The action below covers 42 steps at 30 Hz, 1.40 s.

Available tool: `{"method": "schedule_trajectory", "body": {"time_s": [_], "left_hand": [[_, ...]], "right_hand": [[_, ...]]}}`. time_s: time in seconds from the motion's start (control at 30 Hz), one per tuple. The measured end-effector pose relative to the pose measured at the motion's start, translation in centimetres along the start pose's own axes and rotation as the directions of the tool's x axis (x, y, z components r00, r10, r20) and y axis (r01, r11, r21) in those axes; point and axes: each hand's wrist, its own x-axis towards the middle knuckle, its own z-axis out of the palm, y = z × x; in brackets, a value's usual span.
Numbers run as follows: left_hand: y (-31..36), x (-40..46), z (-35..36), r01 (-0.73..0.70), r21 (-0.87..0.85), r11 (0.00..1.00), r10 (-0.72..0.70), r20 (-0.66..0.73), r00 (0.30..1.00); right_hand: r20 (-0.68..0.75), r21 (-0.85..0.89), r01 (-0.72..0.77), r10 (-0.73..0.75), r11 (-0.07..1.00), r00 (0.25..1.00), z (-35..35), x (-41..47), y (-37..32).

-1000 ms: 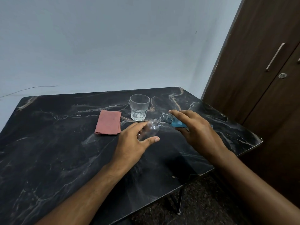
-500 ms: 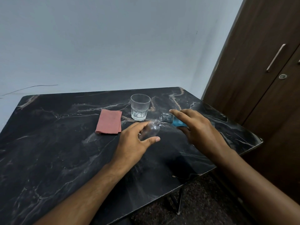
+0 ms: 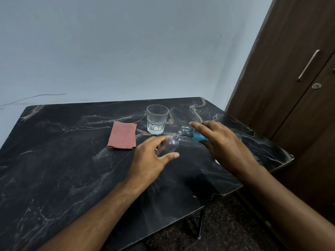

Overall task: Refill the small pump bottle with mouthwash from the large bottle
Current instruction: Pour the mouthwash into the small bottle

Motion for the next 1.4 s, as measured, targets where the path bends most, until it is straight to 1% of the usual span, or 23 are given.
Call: {"method": "schedule_trajectory", "body": {"time_s": [1.0, 1.4], "left_hand": [[0.12, -0.07, -0.11, 0.007, -0.019, 1.000, -0.007, -0.011, 1.000], [0.21, -0.09, -0.14, 0.004, -0.012, 1.000, -0.005, -0.015, 1.000]], "right_hand": [[0.018, -0.086, 0.054, -0.053, 0.995, 0.998, -0.48, 0.54, 0.10], [0.022, -0.083, 0.069, -0.067, 0.994, 0.997, -0.43, 0.72, 0.30]]}}
